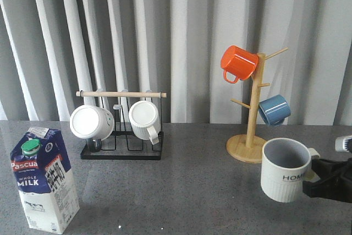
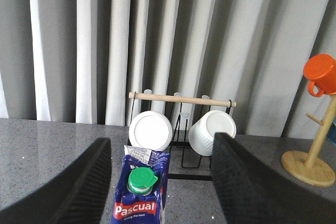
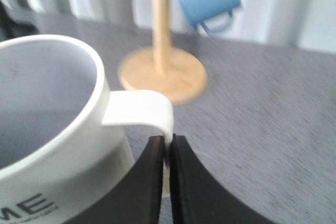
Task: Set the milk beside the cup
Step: 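Carry the held mug toward the table center and lower it down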
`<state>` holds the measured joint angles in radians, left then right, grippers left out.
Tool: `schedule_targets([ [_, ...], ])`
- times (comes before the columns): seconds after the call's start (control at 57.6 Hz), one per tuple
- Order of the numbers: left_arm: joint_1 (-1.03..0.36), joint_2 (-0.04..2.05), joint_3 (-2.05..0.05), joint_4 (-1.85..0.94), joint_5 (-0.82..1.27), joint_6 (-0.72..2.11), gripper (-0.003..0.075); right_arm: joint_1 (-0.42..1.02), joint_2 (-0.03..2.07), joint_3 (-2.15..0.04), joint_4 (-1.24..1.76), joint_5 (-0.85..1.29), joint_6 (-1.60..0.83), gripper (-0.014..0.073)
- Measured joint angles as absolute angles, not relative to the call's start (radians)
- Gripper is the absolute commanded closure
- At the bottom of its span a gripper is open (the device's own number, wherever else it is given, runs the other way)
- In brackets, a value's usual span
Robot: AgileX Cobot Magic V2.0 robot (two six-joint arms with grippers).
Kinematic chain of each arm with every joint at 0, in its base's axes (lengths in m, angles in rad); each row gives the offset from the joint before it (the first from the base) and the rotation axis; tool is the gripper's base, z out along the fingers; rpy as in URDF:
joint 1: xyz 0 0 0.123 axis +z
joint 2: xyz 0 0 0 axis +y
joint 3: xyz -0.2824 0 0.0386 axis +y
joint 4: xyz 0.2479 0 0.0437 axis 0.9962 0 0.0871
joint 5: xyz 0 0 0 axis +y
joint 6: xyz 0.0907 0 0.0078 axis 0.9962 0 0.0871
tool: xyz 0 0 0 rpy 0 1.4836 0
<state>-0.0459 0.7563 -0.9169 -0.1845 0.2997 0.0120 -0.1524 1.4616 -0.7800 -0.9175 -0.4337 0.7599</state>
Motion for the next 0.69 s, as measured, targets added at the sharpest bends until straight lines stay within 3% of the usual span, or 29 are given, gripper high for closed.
schedule_targets([
  [0.243,-0.046,0.756,-0.917,-0.184,0.3,0.012,0.0302,0.032,1.432,-0.877,-1.336,-0.451,1.135,0.06],
  [0.417,-0.046,0.756,-0.917,-0.184,0.3,0.012,0.0302,0.186,1.456,-0.899,-1.398,-0.357,1.188,0.06],
  [0.695,-0.046,0.756,-0.917,-0.184,0.3,0.012,0.0302,0.23,1.558,-0.899,-1.403,-0.329,1.221,0.0596],
])
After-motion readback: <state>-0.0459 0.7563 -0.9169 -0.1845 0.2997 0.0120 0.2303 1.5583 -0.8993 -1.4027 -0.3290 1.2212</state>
